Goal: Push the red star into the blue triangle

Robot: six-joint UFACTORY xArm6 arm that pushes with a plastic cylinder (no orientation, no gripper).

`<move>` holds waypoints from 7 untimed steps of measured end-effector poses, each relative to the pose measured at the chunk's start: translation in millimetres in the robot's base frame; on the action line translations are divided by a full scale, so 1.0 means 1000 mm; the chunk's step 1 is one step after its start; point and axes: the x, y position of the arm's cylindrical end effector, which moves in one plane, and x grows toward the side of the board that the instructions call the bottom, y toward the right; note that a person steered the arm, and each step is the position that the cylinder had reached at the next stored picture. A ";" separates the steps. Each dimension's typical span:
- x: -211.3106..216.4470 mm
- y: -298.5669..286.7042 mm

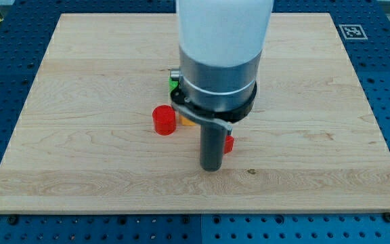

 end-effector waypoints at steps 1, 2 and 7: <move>-0.009 0.002; -0.010 0.008; -0.033 0.020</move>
